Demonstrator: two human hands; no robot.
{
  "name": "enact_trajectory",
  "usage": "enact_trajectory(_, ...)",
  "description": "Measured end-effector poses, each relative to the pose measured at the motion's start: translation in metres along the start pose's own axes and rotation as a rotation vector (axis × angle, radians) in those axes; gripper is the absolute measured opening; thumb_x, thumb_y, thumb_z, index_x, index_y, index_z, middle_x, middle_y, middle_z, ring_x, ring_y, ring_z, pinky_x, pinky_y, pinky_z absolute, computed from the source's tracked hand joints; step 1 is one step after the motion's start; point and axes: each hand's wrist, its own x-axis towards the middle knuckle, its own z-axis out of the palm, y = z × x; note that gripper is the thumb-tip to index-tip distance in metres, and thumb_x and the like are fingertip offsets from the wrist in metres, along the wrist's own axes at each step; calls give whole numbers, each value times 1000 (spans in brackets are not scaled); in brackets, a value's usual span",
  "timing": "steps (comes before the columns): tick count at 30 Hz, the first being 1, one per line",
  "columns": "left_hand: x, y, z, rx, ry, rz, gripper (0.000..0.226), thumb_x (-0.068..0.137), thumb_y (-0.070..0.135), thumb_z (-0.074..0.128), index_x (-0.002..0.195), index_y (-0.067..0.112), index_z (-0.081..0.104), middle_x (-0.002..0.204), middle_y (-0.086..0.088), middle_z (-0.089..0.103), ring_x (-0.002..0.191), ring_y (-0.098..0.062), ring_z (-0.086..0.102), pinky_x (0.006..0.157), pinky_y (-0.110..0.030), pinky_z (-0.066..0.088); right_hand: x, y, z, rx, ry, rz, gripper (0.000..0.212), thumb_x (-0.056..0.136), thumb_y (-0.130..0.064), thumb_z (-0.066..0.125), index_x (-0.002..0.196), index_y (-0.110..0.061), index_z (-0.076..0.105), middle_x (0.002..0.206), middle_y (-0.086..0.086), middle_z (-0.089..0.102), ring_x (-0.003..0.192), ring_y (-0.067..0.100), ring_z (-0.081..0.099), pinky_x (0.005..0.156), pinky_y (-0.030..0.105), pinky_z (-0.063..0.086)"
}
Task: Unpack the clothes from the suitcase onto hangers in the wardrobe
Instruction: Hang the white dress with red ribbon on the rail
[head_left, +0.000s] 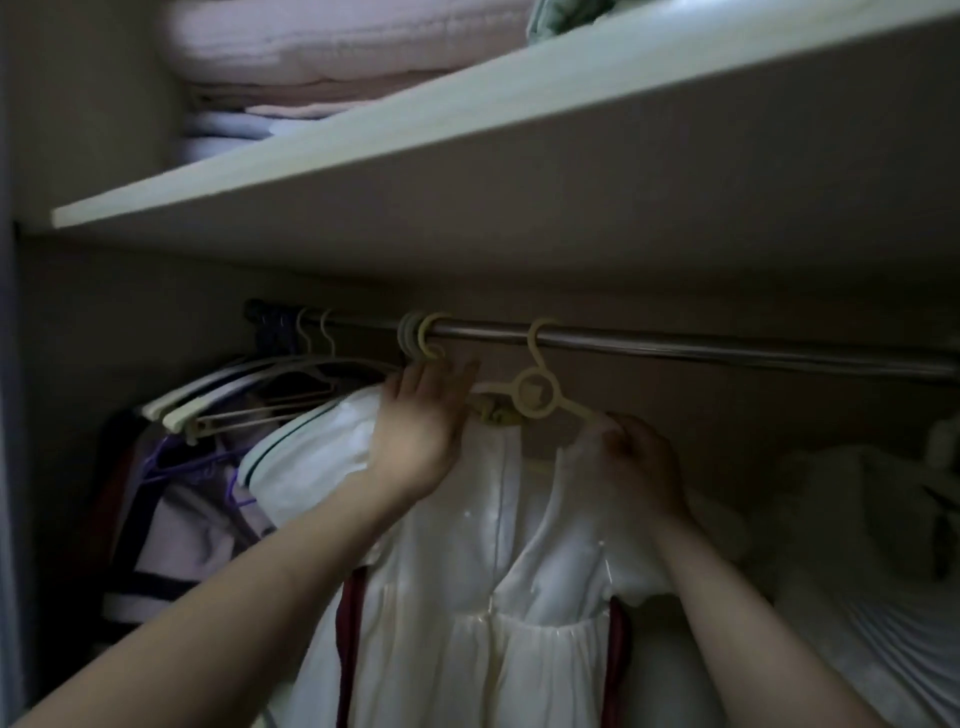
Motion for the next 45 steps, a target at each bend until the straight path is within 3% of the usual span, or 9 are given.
enact_trajectory(2, -31, 10, 5, 26, 76, 47, 51, 77, 14, 45, 128, 11, 45, 125, -22, 48, 114, -38, 44, 96, -50, 37, -20, 3, 17, -164, 193, -23, 35, 92, -19, 48, 125, -9, 56, 128, 12, 56, 120, 28, 50, 103, 38, 38)
enact_trajectory(6, -113, 24, 28, 111, -125, 144, 66, 67, 18, 52, 132, 17, 39, 140, -17, 30, 128, -36, 30, 105, -53, 17, -98, 16, 68, -47, 400, -9, 32, 84, -7, 49, 113, -3, 61, 116, 19, 60, 111, 34, 53, 98, 33, 35)
enact_trajectory(11, -152, 15, 40, 97, -319, -55, 86, 51, 11, 71, 130, 15, 41, 136, -18, 35, 123, -35, 34, 101, -55, 23, -145, 36, 93, -273, -97, -50, 61, 81, -40, 23, 133, -18, 47, 112, 10, 64, 104, 30, 58, 91, 38, 45)
enact_trajectory(16, -149, 11, 38, 40, -383, -88, 85, 55, 10, 65, 135, 14, 37, 139, -15, 45, 123, -31, 40, 93, -59, 39, -122, 39, 98, -591, -360, 14, 58, 98, -24, 36, 148, -34, 8, 128, 10, 57, 112, 31, 55, 93, 36, 41)
enact_trajectory(21, -154, 20, 43, 1, -315, -107, 63, 62, 18, 39, 125, 15, 48, 132, -13, 51, 116, -30, 44, 92, -51, 43, -104, 38, 101, -787, -299, 45, 30, 95, -20, 42, 124, -13, 43, 121, 13, 56, 112, 31, 53, 89, 36, 40)
enact_trajectory(26, -189, 69, 35, -166, -263, -269, 15, 70, 26, 42, 76, 22, 56, 78, 3, 53, 74, -19, 49, 62, -30, 18, -138, 35, 117, -546, -84, -97, 16, 89, -15, 51, 96, -2, 58, 100, 21, 59, 94, 37, 59, 73, 41, 46)
enact_trajectory(35, -189, 81, 21, -472, -251, -762, 18, 83, 23, 58, 98, 14, 62, 92, 2, 65, 89, -19, 61, 78, -25, 26, -172, 9, 126, -224, 66, -261, 30, 81, -23, 39, 81, -6, 64, 75, 9, 63, 68, 19, 56, 61, 28, 35)
enact_trajectory(42, -184, 70, 13, -528, -323, -779, 16, 82, 18, 61, 97, 14, 59, 98, 0, 57, 98, -18, 52, 81, -33, 30, -171, -13, 108, -274, -181, -275, 37, 80, -23, 38, 89, -3, 67, 84, 14, 67, 79, 31, 63, 69, 29, 40)
enact_trajectory(45, -185, 74, 9, -531, -306, -716, 18, 77, 11, 63, 73, 19, 47, 70, 7, 48, 74, -21, 52, 68, -32, 29, -166, -32, 99, -284, -310, -235, 24, 83, -12, 44, 91, -5, 66, 89, 13, 68, 89, 29, 61, 73, 26, 38)
